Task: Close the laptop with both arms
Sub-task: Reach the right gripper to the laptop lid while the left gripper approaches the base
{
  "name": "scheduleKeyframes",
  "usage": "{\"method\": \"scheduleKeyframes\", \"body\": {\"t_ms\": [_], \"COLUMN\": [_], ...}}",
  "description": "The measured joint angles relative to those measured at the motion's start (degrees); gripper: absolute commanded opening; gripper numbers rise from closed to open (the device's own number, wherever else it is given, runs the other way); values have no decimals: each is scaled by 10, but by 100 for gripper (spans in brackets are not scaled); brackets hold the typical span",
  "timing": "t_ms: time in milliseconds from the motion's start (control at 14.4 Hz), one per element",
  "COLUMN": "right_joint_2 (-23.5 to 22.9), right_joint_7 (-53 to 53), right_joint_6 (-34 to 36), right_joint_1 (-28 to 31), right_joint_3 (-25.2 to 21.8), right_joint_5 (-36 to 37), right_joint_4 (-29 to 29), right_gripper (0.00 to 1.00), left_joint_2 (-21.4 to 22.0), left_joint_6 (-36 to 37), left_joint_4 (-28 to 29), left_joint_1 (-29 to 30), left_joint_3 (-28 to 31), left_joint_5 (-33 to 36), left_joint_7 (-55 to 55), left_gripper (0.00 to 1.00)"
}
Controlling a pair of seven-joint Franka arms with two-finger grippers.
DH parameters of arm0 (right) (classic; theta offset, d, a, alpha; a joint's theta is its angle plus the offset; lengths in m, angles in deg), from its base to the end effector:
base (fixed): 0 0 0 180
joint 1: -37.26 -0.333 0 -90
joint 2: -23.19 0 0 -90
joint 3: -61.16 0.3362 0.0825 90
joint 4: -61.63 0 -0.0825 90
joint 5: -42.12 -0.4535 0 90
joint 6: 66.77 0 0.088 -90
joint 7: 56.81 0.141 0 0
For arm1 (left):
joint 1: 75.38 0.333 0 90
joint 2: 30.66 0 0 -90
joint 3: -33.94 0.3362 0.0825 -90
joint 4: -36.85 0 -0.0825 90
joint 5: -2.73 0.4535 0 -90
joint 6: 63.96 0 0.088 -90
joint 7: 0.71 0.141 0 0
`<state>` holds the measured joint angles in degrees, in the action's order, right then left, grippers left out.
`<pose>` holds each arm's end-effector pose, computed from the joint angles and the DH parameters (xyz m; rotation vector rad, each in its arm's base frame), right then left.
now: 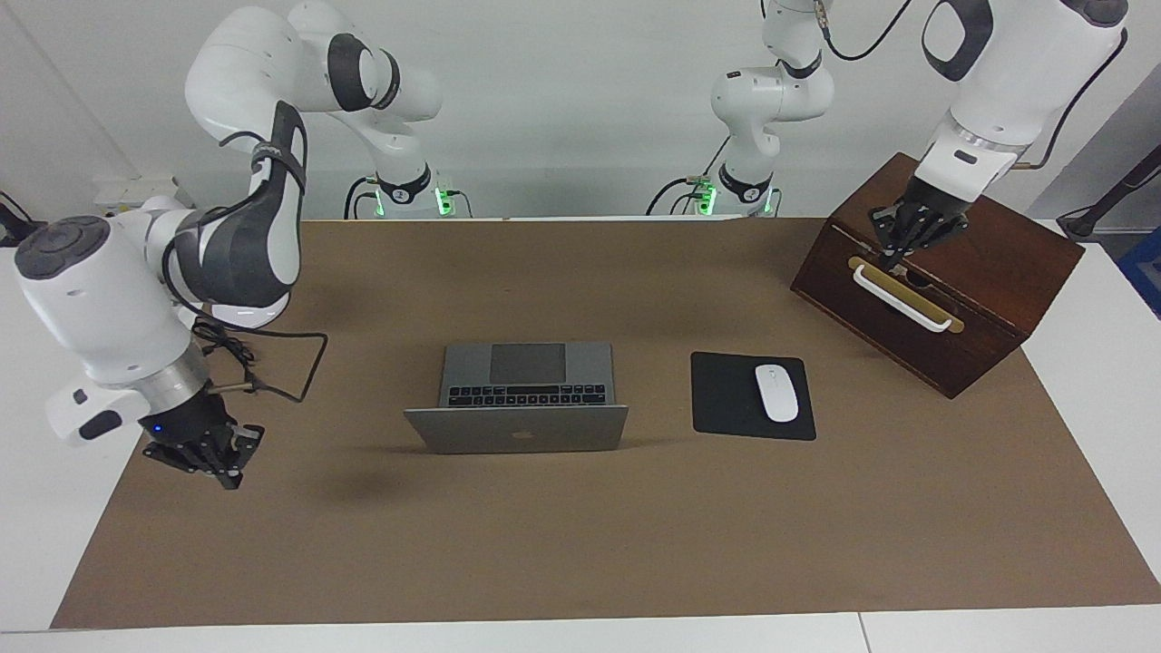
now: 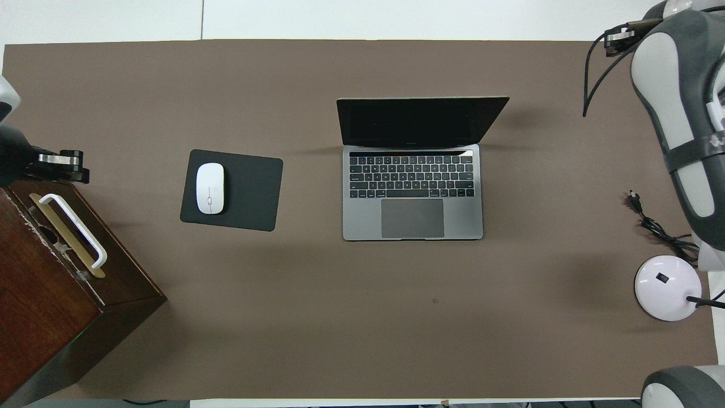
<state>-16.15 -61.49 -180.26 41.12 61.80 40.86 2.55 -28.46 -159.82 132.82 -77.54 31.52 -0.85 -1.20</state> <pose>0.8578 -0.0491 0.4427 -3.1045 -0.0247 -0.4128 0.6179 -0.0581 0.5871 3.0773 -0.1018 0.0519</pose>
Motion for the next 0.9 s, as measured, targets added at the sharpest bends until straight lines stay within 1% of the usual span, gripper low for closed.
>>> {"method": "scheduleKeyframes", "body": {"t_ms": [139,209,348,487,696,904], "right_joint_2": [-20,-25,-27,-27,-27,-27], "right_joint_7": [32,48,83,117,165,210], "right_joint_6": [-11,-17,-21,-24,-25,-25], "right_joint_1": [-15,-24,-42,-61,-88,-117], "right_joint_3": [5,5,6,6,5,3], "right_joint_5": [0,0,0,0,0,1], "right_joint_4": [20,27,36,40,41,43], "right_gripper": [0,0,0,0,0,0], "left_joint_2": [20,34,65,96,128,148], "left_joint_6": [-59,-100,-183,-247,-310,-410], "left_joint_4": [54,91,172,243,304,375], "left_joint_1": [-12,-20,-39,-57,-91,-137], "left_joint_3": [-1,-1,-1,-1,-1,-2], "left_joint_5": [-18,-25,-30,-38,-40,-40], "left_joint_7": [0,0,-2,-3,-3,-10], "left_gripper": [0,0,0,0,0,0]}}
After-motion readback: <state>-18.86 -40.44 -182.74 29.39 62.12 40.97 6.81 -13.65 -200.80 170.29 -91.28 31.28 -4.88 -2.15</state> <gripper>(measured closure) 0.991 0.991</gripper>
